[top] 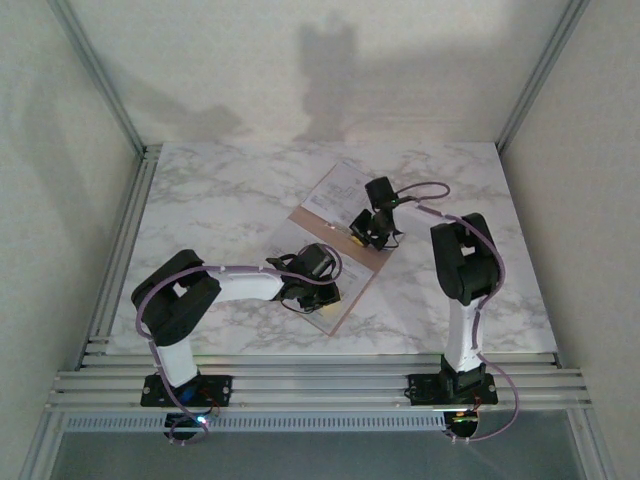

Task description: Put the files into the folder

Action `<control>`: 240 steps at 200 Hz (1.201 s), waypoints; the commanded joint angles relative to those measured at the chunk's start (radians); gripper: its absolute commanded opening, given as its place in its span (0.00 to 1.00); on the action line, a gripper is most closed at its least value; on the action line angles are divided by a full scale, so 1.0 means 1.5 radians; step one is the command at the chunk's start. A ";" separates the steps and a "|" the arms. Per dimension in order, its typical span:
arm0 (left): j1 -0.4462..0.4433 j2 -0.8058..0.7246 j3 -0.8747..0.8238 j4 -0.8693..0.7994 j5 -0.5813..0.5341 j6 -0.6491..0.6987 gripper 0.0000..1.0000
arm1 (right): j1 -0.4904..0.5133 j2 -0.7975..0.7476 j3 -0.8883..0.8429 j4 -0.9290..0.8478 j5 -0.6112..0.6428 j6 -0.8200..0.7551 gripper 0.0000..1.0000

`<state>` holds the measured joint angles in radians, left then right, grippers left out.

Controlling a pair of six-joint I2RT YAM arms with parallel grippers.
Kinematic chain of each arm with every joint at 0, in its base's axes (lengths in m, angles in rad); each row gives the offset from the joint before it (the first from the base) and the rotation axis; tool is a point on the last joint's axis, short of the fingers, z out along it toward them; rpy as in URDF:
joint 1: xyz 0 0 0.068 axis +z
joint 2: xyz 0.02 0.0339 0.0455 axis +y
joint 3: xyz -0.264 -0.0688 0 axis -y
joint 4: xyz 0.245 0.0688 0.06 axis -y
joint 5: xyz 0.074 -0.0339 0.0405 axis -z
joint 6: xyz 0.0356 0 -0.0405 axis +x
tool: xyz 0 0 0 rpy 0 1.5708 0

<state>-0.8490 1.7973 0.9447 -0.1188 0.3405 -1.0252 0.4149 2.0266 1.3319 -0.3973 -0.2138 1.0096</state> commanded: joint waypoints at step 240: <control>0.059 -0.049 -0.055 -0.147 -0.072 0.037 0.17 | 0.047 -0.071 0.034 -0.122 -0.018 -0.151 0.40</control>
<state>-0.7872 1.7275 0.9028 -0.2214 0.3058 -0.9936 0.4984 1.8950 1.4204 -0.5636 -0.2134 0.8463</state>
